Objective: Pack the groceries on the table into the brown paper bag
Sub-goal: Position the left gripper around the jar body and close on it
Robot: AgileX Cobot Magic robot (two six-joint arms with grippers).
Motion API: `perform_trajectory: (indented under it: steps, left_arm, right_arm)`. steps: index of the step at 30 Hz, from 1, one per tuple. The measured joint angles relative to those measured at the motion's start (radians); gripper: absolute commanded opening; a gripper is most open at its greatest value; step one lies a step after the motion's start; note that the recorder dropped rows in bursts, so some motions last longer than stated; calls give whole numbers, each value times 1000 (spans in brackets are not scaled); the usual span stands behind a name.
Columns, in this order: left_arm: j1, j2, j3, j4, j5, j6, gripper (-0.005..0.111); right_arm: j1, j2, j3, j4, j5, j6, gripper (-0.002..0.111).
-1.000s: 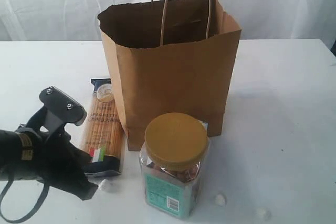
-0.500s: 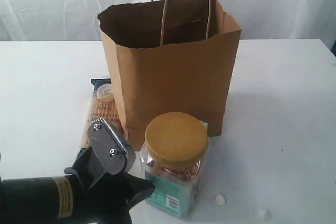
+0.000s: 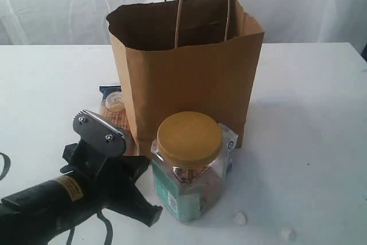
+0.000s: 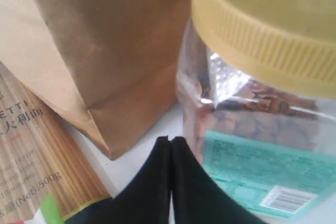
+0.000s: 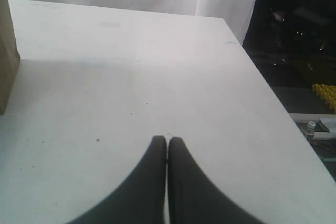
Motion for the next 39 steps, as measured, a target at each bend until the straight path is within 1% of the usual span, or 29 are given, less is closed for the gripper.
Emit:
perform_trajectory:
  steps: [2,6,10,12,14,15,17,18,19,27,29,31,34,37,39]
  left_arm:
    - [0,-43,0,10,69,39,0]
    - [0,-151,0,17,290,190,0]
    - [0,-226,0,22,465,291,0]
    - [0,-241,0,24,501,332,7]
    - [0,-244,0,28,511,365,24]
    - [0,-244,0,28,516,380,37]
    - [0,-244,0,28,535,397,72]
    - [0,-244,0,30,543,399,86]
    - [0,-244,0,30,553,402,106]
    - [0,-244,0,14,560,381,105]
    - [0,-244,0,14,540,377,105]
    - [0,-234,0,18,478,375,105]
    - [0,-195,0,20,316,356,105]
    - [0,-149,0,30,181,248,105]
    - [0,-115,0,88,142,154,105]
  right_arm:
    - [0,0,0,0,0,0,0]
    - [0,0,0,0,0,0,0]
    - [0,0,0,0,0,0,0]
    - [0,0,0,0,0,0,0]
    - [0,0,0,0,0,0,0]
    - [0,0,0,0,0,0,0]
    - [0,0,0,0,0,0,0]
    - [0,0,0,0,0,0,0]
    - [0,0,0,0,0,0,0]
    - [0,0,0,0,0,0,0]
    - [0,0,0,0,0,0,0]
    - [0,0,0,0,0,0,0]
    - [0,0,0,0,0,0,0]
    - [0,0,0,0,0,0,0]
    - [0,0,0,0,0,0,0]
